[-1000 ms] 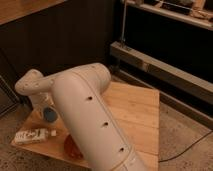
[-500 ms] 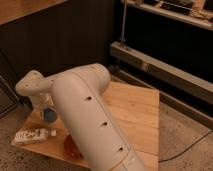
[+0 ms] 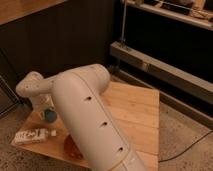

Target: Place the ceramic cup over the eraser

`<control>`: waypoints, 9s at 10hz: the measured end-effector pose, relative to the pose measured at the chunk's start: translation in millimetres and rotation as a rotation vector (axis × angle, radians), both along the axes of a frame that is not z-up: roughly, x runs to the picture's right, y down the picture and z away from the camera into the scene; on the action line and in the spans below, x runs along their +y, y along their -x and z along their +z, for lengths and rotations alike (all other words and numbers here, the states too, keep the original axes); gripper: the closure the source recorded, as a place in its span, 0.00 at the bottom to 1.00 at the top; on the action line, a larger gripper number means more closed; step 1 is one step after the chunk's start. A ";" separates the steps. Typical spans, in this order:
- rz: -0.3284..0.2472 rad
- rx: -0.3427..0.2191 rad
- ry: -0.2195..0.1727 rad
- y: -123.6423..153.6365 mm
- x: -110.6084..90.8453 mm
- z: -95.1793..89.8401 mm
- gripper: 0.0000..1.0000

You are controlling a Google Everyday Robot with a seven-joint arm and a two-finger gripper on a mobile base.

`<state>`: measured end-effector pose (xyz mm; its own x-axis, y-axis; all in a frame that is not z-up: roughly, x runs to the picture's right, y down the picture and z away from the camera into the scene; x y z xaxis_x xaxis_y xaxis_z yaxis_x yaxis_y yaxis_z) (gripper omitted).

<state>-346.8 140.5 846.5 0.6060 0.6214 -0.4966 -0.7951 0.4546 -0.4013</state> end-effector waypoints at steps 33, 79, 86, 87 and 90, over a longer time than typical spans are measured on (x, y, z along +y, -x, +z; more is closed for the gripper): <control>0.284 0.272 -0.203 -146.5 -174.1 -108.2 1.00; 0.312 0.397 -0.095 -256.0 -115.5 -69.9 0.52; 0.317 0.393 -0.076 -253.8 -112.0 -64.9 0.20; 0.318 0.389 -0.072 -253.1 -111.7 -64.6 0.20; 0.322 0.385 -0.067 -253.8 -111.7 -63.3 0.20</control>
